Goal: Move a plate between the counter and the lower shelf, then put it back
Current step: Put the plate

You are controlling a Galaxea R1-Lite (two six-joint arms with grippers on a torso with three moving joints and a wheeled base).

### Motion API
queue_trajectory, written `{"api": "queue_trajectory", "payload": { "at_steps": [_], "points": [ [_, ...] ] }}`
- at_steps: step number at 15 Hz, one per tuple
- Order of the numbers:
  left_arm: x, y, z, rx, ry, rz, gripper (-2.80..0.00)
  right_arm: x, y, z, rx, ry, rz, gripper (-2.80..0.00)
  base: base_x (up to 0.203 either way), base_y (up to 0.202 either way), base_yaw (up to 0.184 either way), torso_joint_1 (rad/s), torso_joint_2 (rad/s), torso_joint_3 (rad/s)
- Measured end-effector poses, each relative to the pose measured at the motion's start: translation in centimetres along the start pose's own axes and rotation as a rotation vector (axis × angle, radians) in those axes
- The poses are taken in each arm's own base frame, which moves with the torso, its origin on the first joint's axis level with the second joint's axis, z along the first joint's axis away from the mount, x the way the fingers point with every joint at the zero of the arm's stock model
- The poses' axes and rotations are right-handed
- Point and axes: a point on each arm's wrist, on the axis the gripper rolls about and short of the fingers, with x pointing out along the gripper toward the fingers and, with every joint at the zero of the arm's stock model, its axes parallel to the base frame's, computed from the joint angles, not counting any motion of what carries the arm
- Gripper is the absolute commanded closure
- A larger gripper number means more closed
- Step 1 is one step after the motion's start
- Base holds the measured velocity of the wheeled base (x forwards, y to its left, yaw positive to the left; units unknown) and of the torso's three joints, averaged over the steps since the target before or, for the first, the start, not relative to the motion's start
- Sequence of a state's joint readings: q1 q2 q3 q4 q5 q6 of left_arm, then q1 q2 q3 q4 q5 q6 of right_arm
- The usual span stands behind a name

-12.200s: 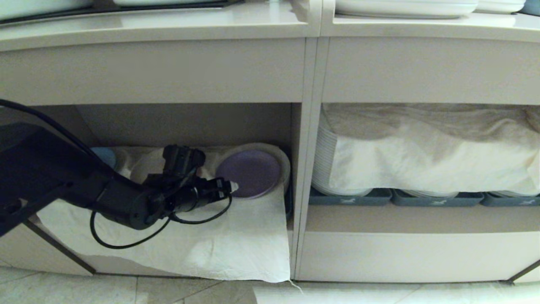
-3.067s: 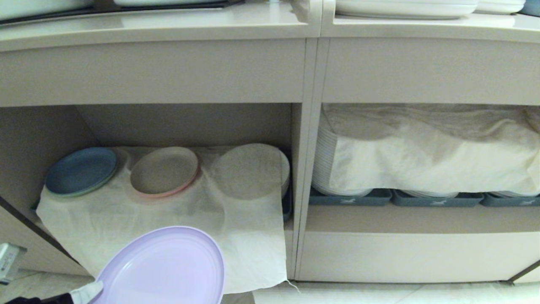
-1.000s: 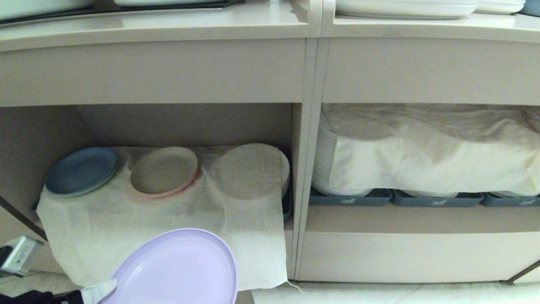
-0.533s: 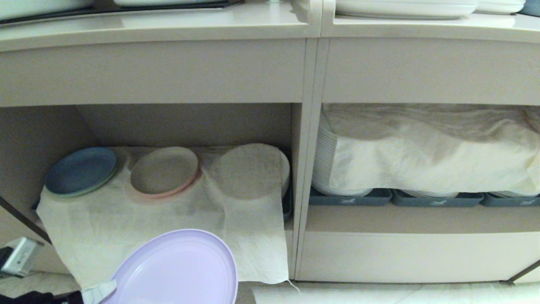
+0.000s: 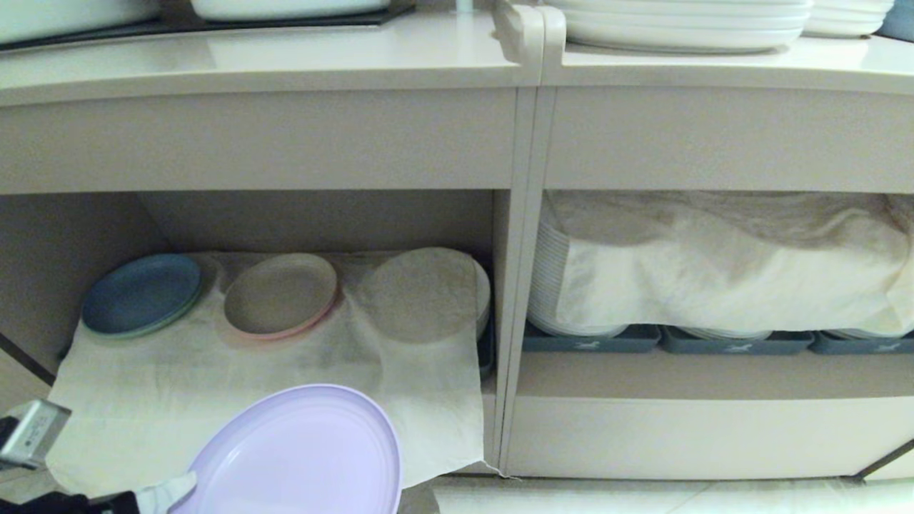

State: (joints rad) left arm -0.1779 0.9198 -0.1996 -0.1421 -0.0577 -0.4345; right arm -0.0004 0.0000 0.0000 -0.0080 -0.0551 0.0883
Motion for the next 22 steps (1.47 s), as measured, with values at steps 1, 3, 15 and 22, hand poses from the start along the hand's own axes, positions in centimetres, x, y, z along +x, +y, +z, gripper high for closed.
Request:
{"api": "queue_trajectory", "payload": {
  "at_steps": [1,3,15,22],
  "points": [
    [0.01,0.00,0.00,0.000,0.000,0.001,0.00,0.00,0.00,0.02,0.000,-0.002,0.002,0.00,0.000,0.000,0.000,0.204,-0.49,-0.303],
    [0.01,0.00,0.01,0.000,-0.001,0.001,0.00,0.00,0.01,0.04,0.000,-0.003,0.002,0.00,0.000,0.000,0.000,0.173,-0.57,-0.300],
    [0.00,-0.02,0.06,0.000,-0.004,0.003,0.00,0.00,0.00,0.02,0.000,-0.002,0.001,0.00,0.000,0.000,0.000,0.194,-0.48,-0.284],
    [-0.07,-0.15,0.32,-0.060,-0.013,-0.007,0.00,0.00,0.00,0.02,0.000,-0.002,0.001,0.00,0.000,0.000,0.000,0.238,-0.52,-0.288]
  ]
}}
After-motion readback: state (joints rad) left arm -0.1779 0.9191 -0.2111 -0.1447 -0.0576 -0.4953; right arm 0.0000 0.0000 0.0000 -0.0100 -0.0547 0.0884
